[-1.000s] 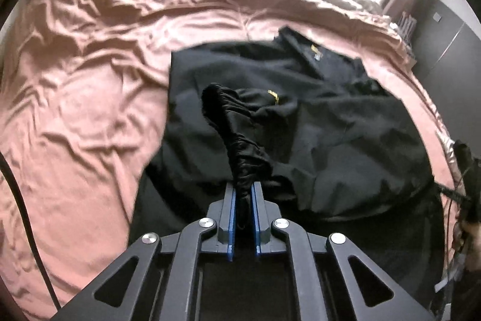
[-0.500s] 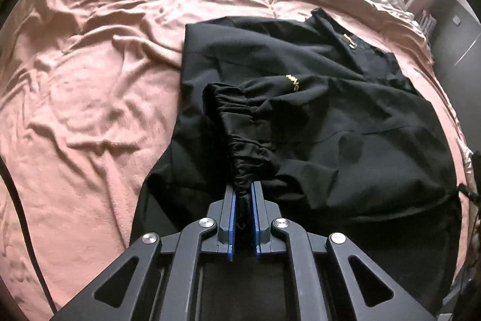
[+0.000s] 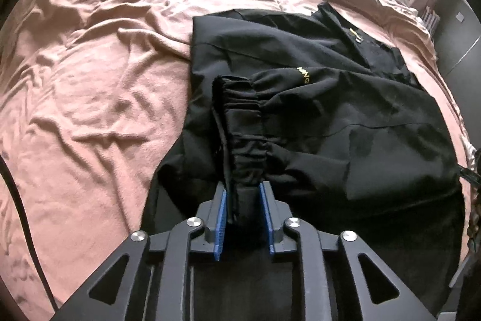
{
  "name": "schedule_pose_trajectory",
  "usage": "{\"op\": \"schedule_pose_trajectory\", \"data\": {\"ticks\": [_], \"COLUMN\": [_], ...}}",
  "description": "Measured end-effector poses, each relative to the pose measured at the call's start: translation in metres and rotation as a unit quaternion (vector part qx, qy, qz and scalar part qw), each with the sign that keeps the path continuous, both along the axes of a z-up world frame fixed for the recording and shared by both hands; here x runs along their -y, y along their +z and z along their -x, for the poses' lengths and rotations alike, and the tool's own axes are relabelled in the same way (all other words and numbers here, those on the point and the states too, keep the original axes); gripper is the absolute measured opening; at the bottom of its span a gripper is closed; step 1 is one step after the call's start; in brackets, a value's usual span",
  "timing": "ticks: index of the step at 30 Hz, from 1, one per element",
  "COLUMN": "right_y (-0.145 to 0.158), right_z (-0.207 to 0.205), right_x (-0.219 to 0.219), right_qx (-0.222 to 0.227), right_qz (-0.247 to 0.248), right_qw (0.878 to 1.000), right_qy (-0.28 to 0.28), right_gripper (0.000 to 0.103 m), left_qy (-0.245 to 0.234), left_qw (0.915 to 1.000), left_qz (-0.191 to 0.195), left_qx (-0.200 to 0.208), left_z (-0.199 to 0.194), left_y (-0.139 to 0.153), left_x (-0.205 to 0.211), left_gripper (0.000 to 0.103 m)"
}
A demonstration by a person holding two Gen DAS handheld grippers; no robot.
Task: Fold large clothes
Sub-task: 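Grasp the cuff with the left gripper and lay it along the jacket, then move both open grippers to the long side edge of the black jacket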
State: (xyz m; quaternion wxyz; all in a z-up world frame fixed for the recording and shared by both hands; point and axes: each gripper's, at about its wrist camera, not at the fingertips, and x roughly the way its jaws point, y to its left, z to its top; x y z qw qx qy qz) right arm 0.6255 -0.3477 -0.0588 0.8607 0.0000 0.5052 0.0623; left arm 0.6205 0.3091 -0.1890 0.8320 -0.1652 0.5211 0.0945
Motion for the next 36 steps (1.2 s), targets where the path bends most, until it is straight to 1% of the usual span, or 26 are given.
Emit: {"op": "schedule_pose_trajectory", "data": {"ticks": [1,2,3,5,6,8,10,12,13,14,15,18,21,25,31,34,36], "right_y": [0.004,0.01,0.014,0.022,0.027,0.032,0.038,0.045,0.05,0.055,0.06,0.077,0.084,0.088,0.072,0.067,0.066], "right_z": [0.005,0.013,0.018,0.03,0.036,0.05,0.064,0.081,0.091,0.101,0.113,0.142,0.171,0.206,0.25,0.274,0.29], "right_x": [0.005,0.011,0.016,0.027,0.033,0.043,0.055,0.069,0.073,0.078,0.082,0.093,0.106,0.127,0.152,0.164,0.169], "right_qx": [0.007,0.017,0.021,0.023,0.025,0.028,0.03,0.033,0.035,0.037,0.043,0.064,0.066,0.081,0.069,0.074,0.08], "right_qz": [-0.006,-0.014,-0.02,-0.037,-0.045,-0.052,-0.06,-0.073,-0.078,-0.084,-0.088,-0.088,-0.097,-0.114,-0.139,-0.143,-0.144], "right_qw": [1.0,1.0,1.0,0.999,0.999,0.998,0.997,0.997,0.996,0.996,0.995,0.993,0.992,0.989,0.987,0.986,0.985], "right_qy": [0.002,0.006,0.009,0.014,0.018,0.023,0.022,0.02,0.021,0.024,0.029,0.038,0.043,0.049,0.045,0.044,0.042], "right_gripper": [0.056,0.056,0.056,0.056,0.056,0.056,0.059,0.061,0.072,0.082,0.084,0.085,0.087,0.087,0.087,0.087,0.091], "left_qy": [0.004,0.008,0.013,0.019,0.022,0.024,0.027,0.03,0.03,0.029,0.028,0.025,0.021,0.025,0.032,0.042,0.044], "left_qw": [1.0,0.9999,0.9997,0.9992,0.9988,0.9984,0.998,0.9974,0.997,0.9965,0.9961,0.9945,0.993,0.992,0.9923,0.9913,0.9905], "left_qz": [0.0,0.002,0.004,0.001,-0.004,-0.006,-0.003,-0.001,-0.001,-0.002,-0.002,-0.002,-0.003,-0.001,0.01,0.018,0.023], "left_qx": [0.004,0.01,0.02,0.036,0.045,0.052,0.058,0.065,0.071,0.078,0.084,0.102,0.117,0.124,0.119,0.123,0.128], "left_z": [0.004,0.009,0.016,0.027,0.036,0.047,0.06,0.074,0.083,0.091,0.099,0.125,0.15,0.184,0.235,0.262,0.276], "left_y": [0.006,0.012,0.021,0.035,0.044,0.056,0.067,0.076,0.081,0.087,0.09,0.099,0.104,0.1,0.082,0.075,0.073], "left_x": [-0.002,-0.004,-0.006,-0.008,-0.008,-0.007,-0.006,-0.003,-0.001,0.002,0.004,0.012,0.017,0.019,0.023,0.028,0.032], "left_gripper": [0.027,0.034,0.046,0.058,0.06,0.06,0.062,0.069,0.071,0.076,0.081,0.093,0.099,0.1,0.1,0.1,0.1]}}
